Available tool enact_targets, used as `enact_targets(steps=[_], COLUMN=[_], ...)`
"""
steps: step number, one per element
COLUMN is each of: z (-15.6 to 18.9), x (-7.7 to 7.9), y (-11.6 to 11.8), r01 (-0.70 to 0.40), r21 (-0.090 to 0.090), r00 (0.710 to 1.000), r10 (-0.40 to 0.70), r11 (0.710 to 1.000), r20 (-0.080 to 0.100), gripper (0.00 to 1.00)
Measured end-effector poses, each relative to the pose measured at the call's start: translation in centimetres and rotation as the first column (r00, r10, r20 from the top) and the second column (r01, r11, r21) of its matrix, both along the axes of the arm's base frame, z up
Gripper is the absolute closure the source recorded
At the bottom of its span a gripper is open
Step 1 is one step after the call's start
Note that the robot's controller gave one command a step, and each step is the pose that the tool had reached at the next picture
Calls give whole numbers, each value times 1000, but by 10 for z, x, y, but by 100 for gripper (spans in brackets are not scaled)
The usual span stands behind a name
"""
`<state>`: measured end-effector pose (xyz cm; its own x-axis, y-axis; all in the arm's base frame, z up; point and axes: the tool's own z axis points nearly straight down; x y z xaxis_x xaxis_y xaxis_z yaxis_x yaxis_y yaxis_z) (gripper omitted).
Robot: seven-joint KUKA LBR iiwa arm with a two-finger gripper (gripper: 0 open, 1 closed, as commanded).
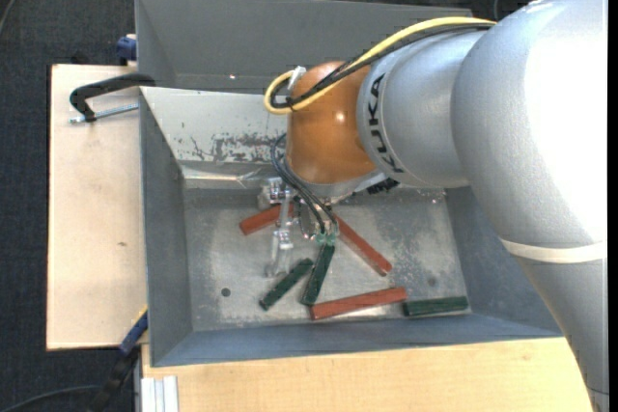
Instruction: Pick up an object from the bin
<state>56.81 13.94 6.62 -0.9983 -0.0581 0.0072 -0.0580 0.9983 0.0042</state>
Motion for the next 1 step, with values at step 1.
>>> enact_targets(steps=[1], z=[37], x=[31], y=[-46], r01=[-100], r21=[-4], r00=[995], r10=[100], r11=[995], r20=[17], gripper=[0])
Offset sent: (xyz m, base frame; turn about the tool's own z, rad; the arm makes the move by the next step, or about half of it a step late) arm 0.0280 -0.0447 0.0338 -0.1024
